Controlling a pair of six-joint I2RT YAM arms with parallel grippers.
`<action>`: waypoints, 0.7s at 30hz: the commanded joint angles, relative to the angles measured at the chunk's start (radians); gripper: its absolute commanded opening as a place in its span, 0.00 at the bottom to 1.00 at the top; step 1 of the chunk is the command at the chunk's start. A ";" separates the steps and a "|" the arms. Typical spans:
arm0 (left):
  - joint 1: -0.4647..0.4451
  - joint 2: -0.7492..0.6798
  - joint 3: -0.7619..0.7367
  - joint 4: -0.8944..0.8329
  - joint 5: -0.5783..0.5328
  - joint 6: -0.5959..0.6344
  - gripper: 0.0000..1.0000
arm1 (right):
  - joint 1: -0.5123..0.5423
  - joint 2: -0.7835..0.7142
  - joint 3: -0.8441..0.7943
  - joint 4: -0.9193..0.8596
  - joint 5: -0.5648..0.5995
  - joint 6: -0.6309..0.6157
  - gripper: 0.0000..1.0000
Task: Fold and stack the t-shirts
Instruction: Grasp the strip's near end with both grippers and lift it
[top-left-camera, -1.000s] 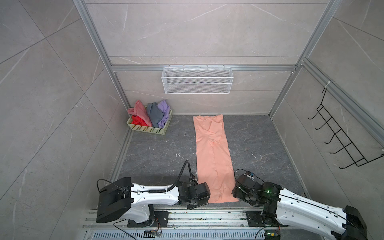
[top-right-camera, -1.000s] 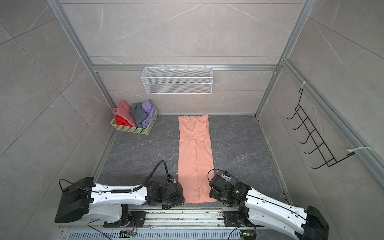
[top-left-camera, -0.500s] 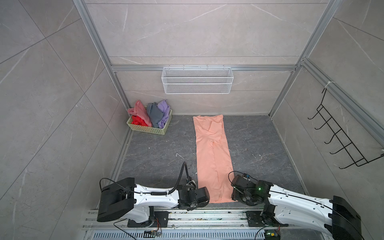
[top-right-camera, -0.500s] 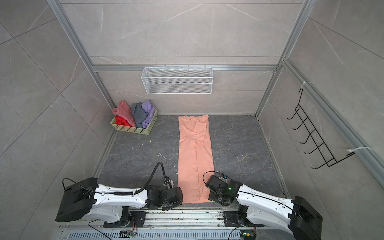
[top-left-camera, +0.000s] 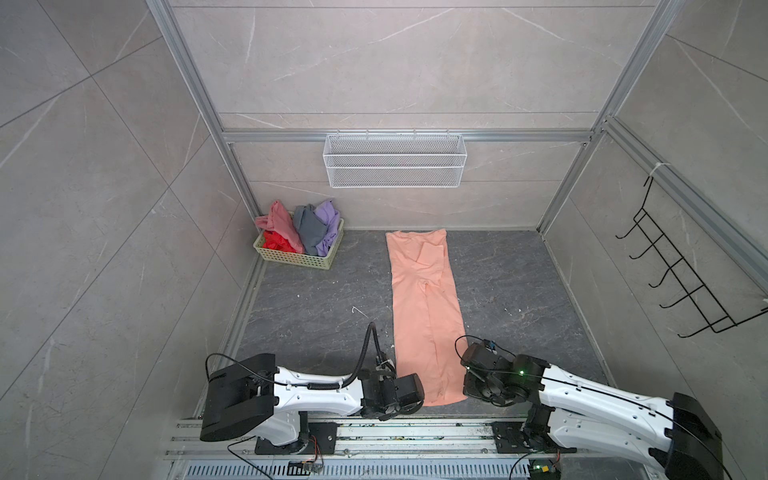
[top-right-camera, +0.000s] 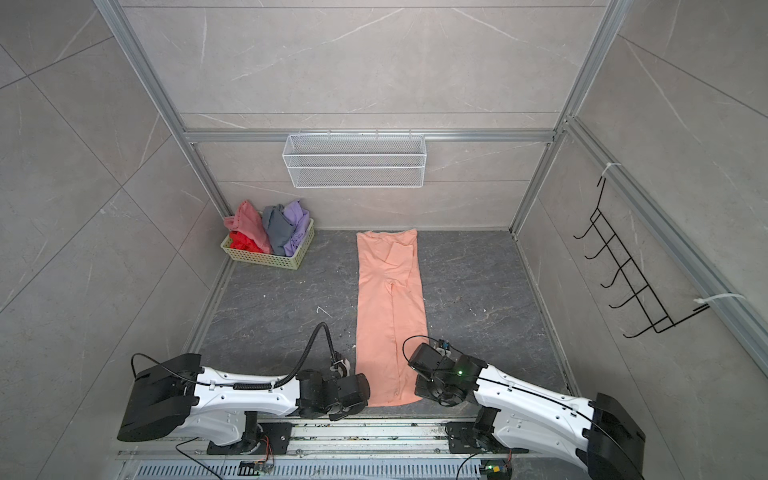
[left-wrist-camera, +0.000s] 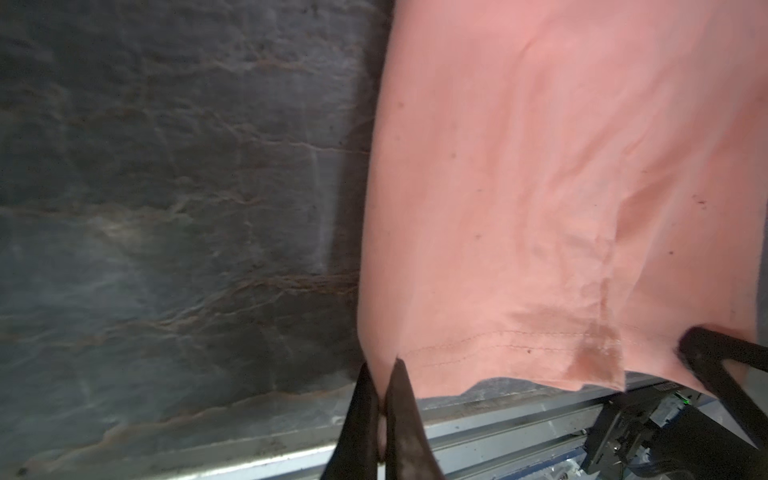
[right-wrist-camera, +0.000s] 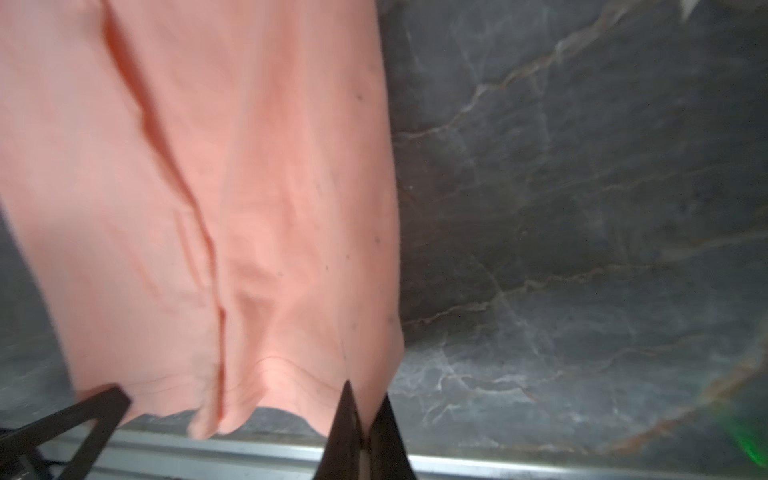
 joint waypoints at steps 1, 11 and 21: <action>0.009 -0.070 0.090 -0.090 -0.059 0.062 0.00 | 0.004 -0.048 0.094 -0.077 0.086 -0.006 0.00; 0.445 -0.029 0.288 -0.047 0.195 0.440 0.00 | -0.115 0.243 0.402 0.032 0.241 -0.132 0.00; 0.811 0.414 0.722 -0.105 0.575 0.776 0.00 | -0.407 0.765 0.703 0.213 0.073 -0.265 0.00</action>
